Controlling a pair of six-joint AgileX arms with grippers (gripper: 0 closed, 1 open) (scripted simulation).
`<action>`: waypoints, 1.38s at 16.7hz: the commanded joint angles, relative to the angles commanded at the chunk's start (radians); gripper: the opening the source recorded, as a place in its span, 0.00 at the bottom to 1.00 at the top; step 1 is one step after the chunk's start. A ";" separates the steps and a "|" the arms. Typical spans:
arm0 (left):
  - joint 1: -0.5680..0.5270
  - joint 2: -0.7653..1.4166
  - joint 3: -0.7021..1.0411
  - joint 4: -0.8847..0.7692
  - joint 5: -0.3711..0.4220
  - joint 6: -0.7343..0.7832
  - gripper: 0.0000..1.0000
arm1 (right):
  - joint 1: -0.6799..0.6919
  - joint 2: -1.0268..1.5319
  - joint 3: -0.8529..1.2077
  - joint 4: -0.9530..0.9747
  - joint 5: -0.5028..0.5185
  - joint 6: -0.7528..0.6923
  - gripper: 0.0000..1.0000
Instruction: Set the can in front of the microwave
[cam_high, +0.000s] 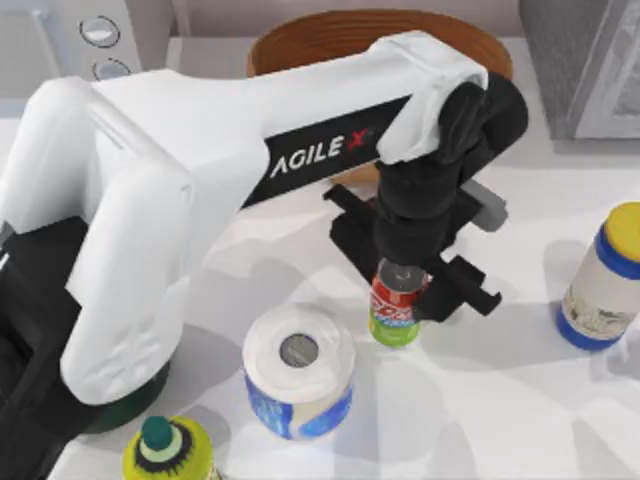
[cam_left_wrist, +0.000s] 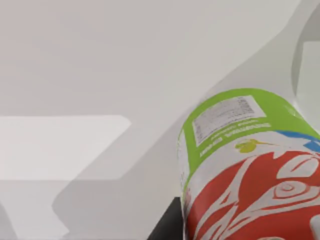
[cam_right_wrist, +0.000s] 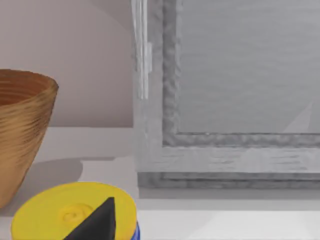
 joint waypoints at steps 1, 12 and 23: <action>0.001 0.000 0.000 0.000 0.001 0.001 0.00 | 0.000 0.000 0.000 0.000 0.000 0.000 1.00; 0.001 -0.003 0.146 -0.152 0.000 0.002 0.00 | 0.000 0.000 0.000 0.000 0.000 0.000 1.00; 0.508 -0.108 0.088 -0.156 0.002 0.033 0.00 | 0.000 0.000 0.000 0.000 0.000 0.000 1.00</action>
